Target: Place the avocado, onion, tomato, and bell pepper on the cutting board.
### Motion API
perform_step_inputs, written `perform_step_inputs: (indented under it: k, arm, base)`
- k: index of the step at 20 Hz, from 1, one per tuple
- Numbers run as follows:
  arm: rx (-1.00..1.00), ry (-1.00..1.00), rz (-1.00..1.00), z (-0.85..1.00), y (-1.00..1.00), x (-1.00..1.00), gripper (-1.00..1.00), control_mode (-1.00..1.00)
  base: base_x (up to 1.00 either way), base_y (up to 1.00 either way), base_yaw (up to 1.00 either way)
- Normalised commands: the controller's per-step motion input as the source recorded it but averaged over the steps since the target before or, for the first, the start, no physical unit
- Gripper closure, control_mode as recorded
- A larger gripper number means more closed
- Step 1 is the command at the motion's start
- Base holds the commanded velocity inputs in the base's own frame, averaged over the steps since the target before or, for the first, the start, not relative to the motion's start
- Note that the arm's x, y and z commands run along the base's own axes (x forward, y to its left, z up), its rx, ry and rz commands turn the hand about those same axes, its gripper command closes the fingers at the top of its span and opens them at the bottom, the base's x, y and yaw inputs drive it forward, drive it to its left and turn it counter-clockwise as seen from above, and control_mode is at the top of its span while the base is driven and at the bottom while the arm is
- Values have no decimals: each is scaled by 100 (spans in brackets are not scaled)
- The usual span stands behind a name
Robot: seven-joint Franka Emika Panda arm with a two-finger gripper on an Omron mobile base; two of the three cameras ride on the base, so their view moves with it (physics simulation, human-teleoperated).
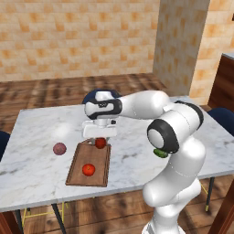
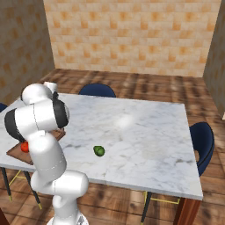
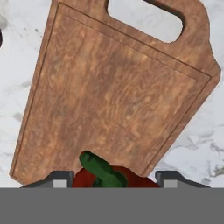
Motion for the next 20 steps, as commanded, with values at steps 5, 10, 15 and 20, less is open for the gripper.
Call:
perform_step_inputs:
  k: [5,10,15,20]
  arm:
    - [-1,-1,0,0,37,0,100,-100]
    - [-2,0,0,0,22,10,100,-100]
    - [-4,0,-1,-2,29,38,100,-100]
    - [-7,0,-3,-12,24,21,100,-100]
  base:
    - [0,0,0]
    - [0,0,0]
    - [0,0,0]
    - [0,0,0]
